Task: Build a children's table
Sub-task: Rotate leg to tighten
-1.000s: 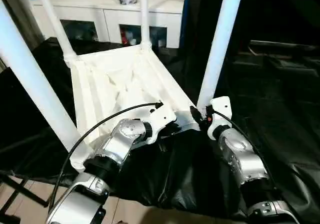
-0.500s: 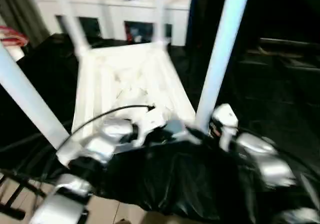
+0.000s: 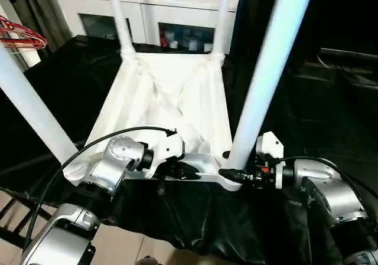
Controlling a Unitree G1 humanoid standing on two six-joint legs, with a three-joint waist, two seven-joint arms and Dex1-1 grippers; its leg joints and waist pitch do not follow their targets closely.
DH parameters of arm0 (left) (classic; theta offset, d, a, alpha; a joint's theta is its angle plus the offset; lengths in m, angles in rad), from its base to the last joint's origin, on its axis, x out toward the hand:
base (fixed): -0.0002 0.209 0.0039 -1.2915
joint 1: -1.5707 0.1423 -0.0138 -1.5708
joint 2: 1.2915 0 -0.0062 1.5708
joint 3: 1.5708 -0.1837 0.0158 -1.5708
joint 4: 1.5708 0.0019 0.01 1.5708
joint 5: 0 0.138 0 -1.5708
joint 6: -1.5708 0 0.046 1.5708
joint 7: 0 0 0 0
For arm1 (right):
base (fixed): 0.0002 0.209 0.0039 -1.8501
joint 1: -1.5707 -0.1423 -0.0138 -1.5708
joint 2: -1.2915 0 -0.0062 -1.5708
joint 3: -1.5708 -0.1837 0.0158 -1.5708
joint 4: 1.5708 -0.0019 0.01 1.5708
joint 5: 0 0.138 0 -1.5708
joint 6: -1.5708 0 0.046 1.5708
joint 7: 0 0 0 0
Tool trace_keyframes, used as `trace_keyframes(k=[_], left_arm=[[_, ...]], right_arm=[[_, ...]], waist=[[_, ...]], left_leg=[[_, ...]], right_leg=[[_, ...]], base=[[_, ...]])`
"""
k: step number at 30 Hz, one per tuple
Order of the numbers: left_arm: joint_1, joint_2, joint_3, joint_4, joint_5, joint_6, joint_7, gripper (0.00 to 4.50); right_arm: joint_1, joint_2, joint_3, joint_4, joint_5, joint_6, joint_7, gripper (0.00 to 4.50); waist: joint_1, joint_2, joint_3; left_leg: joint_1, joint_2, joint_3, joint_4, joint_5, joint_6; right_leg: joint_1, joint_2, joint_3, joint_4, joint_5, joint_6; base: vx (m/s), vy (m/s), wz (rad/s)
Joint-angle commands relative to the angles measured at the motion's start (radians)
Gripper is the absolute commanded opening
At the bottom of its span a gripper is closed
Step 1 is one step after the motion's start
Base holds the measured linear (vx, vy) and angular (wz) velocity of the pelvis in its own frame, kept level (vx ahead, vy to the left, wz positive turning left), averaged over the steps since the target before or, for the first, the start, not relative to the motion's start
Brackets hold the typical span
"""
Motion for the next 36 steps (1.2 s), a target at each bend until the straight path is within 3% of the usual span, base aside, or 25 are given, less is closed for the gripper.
trace_keyframes(k=[1,6,9,12,14,17,21,23,26,29,30,34,36], left_arm=[[-0.040,-0.013,0.011,0.005,-0.012,-0.016,0.022,0.00],[-0.044,-0.015,0.011,0.015,-0.005,-0.022,0.035,0.00],[-0.046,-0.030,0.025,0.029,0.010,-0.015,0.113,0.00],[-0.042,-0.051,0.040,0.031,0.014,-0.003,0.177,0.00],[-0.036,-0.062,0.043,0.022,0.015,0.005,0.199,0.00],[-0.018,-0.111,0.051,-0.004,0.022,0.033,0.283,0.00],[-0.009,-0.149,0.050,-0.019,0.027,0.051,0.336,0.00],[-0.003,-0.183,0.039,-0.038,0.046,0.070,0.395,0.00],[-0.003,-0.218,0.015,-0.057,0.084,0.088,0.466,0.00],[-0.004,-0.230,-0.004,-0.071,0.113,0.097,0.489,0.00],[-0.003,-0.234,-0.006,-0.074,0.116,0.099,0.491,0.00],[-0.002,-0.237,-0.002,-0.087,0.099,0.110,0.477,0.00],[0.004,-0.227,0.001,-0.096,0.089,0.107,0.457,0.00]], right_arm=[[0.020,0.012,0.054,-0.025,0.014,0.035,0.063,2.03],[0.034,0.016,0.055,-0.033,0.014,0.042,0.052,1.98],[0.047,0.047,0.029,-0.026,0.021,0.063,-0.019,1.98],[0.058,0.089,0.005,-0.013,0.010,0.064,-0.113,1.97],[0.059,0.114,-0.007,0.003,0.001,0.060,-0.168,1.96],[0.053,0.196,-0.040,0.069,-0.040,0.060,-0.351,1.96],[0.042,0.250,-0.057,0.107,-0.062,0.067,-0.461,1.96],[0.015,0.317,-0.088,0.151,-0.071,0.083,-0.593,1.95],[-0.041,0.402,-0.133,0.228,-0.080,0.090,-0.757,1.95],[-0.055,0.425,-0.124,0.242,-0.102,0.062,-0.769,1.95],[-0.057,0.428,-0.119,0.242,-0.107,0.056,-0.766,2.51],[-0.059,0.417,-0.117,0.226,-0.098,0.063,-0.725,2.72],[-0.055,0.393,-0.111,0.211,-0.108,0.061,-0.698,3.04]], waist=[[-0.002,-0.011,-0.056],[0.002,-0.011,-0.056],[0.004,-0.011,-0.054],[0.003,-0.013,-0.049],[-0.001,-0.013,-0.047],[-0.020,-0.013,-0.040],[-0.037,-0.015,-0.038],[-0.044,-0.014,-0.041],[-0.057,-0.011,-0.042],[-0.061,-0.011,-0.042],[-0.060,-0.011,-0.043],[-0.055,-0.008,-0.046],[-0.055,-0.007,-0.047]], left_leg=[[0.001,0.022,0.003,-0.061,-0.184,0.060],[0.002,0.023,0.002,-0.062,-0.189,0.058],[0.001,0.023,0.002,-0.064,-0.197,0.052],[0.007,0.021,0.001,-0.070,-0.249,0.032],[0.005,0.021,-0.001,-0.074,-0.258,0.024],[0.000,0.018,-0.009,-0.085,-0.305,-0.005],[0.004,0.013,-0.012,-0.085,-0.334,-0.007],[0.005,0.015,-0.009,-0.085,-0.318,0.001],[0.003,0.013,-0.010,-0.087,-0.306,-0.012],[0.004,0.013,-0.009,-0.086,-0.320,-0.002],[0.003,0.014,-0.009,-0.085,-0.315,-0.001],[0.003,0.015,-0.006,-0.083,-0.285,0.012],[0.002,0.014,-0.004,-0.081,-0.266,0.015]], right_leg=[[0.053,-0.048,0.038,-0.065,-0.113,-0.229],[0.053,-0.049,0.038,-0.065,-0.120,-0.225],[0.053,-0.050,0.039,-0.068,-0.146,-0.216],[0.047,-0.052,0.040,-0.081,-0.253,-0.190],[0.049,-0.054,0.040,-0.084,-0.291,-0.175],[0.048,-0.056,0.035,-0.097,-0.420,-0.129],[0.042,-0.056,0.034,-0.112,-0.512,-0.089],[0.037,-0.054,0.039,-0.109,-0.477,-0.097],[0.039,-0.051,0.036,-0.105,-0.442,-0.111],[0.039,-0.049,0.037,-0.107,-0.423,-0.116],[0.040,-0.050,0.037,-0.105,-0.410,-0.117],[0.043,-0.048,0.040,-0.096,-0.316,-0.147],[0.046,-0.045,0.040,-0.091,-0.261,-0.165]], base=[[0.000,0.000,0.00],[0.000,0.000,0.00],[0.000,0.000,0.00],[0.000,0.000,0.00],[0.000,0.000,0.00],[0.000,0.000,0.00],[0.000,0.000,0.00],[0.000,0.000,0.00],[0.000,0.000,0.00],[0.000,0.000,0.00],[0.000,0.000,0.00],[0.000,0.000,0.00],[0.000,0.000,0.00]])
